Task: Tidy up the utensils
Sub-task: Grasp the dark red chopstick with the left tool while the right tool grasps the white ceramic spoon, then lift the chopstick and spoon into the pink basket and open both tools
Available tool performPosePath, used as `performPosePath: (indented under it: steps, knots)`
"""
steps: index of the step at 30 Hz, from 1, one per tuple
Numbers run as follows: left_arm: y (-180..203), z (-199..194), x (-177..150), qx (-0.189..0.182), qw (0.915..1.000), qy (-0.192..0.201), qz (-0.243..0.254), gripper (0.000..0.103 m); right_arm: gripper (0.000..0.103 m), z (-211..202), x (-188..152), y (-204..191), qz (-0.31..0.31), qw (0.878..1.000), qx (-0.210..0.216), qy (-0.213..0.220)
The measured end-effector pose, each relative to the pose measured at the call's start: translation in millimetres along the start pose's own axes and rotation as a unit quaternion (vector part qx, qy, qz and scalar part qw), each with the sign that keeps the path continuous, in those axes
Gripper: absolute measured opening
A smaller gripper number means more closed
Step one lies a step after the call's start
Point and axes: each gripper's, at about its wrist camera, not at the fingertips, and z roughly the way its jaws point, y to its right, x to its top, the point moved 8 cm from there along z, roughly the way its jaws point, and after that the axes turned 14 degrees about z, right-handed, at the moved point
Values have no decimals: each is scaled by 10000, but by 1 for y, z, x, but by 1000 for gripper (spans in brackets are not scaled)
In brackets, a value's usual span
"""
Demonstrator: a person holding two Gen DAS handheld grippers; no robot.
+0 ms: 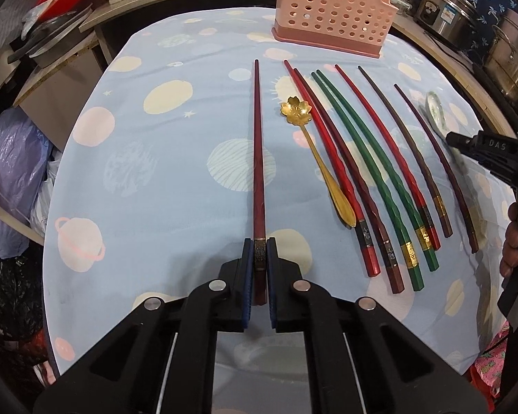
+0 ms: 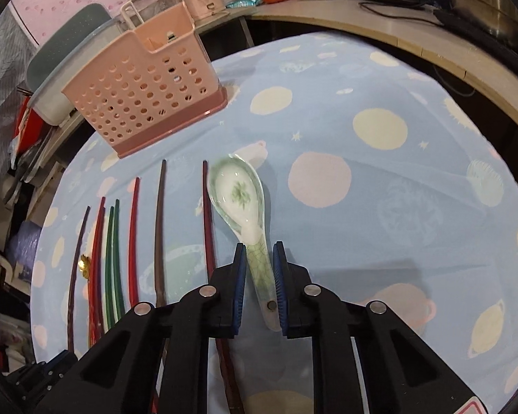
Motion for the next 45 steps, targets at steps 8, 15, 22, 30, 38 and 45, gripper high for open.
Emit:
performPosePath:
  steps: [8,15,22,30,38,45]
  knots:
    - [1,1,1,3,10000,61,7,7,11,0,-7,0,-205,9996,-133,151]
    - [0,-11,-4,-209,9997,86,-94,7,7,-33,-10,2,-176,9991,-53,378]
    - [-7,-51,3,-167,9984,512,-157,7,7,-85,-7,-2,-154,9967,139,785]
    - [-30,-106,58,40,9912,1308,-218,7,6,-131,23,-28,-374,9900,363,1308]
    - [-48,-152,145,243,9778,2080,-102,7,6,-148,66,-67,-593,9841,641,1545]
    - [-57,-199,225,365,9601,2774,-11,7,6,-146,115,-109,-758,9793,755,1715]
